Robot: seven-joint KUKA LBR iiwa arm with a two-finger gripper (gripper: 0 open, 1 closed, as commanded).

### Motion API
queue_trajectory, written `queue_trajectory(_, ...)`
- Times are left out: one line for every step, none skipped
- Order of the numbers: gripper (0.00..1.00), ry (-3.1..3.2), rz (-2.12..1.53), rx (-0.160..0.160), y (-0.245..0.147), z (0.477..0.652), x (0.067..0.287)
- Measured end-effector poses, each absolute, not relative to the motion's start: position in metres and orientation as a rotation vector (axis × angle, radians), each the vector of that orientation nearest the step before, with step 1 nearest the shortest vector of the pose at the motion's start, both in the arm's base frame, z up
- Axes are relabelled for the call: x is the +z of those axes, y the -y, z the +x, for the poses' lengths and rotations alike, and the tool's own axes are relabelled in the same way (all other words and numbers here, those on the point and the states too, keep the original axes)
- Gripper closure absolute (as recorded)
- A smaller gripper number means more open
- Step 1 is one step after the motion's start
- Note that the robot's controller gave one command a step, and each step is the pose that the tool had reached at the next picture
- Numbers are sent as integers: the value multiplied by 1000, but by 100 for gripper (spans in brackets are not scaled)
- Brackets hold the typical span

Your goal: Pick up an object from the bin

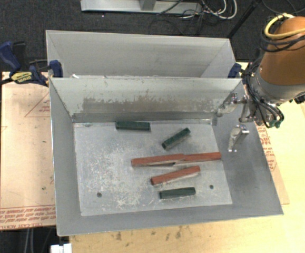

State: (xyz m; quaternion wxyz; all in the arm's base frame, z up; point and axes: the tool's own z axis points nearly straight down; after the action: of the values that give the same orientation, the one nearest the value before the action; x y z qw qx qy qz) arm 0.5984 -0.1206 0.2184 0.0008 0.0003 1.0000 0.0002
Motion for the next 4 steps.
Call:
queue_trajectory(0, -3136, -48, 0, 85, 589, 150)
queue_trajectory(0, -3106, -496, 4, 54, 568, 141)
queue_trajectory(0, -3091, -554, 2, 9, 551, 136)
queue_trajectory(0, -3073, -641, 6, 19, 548, 79)
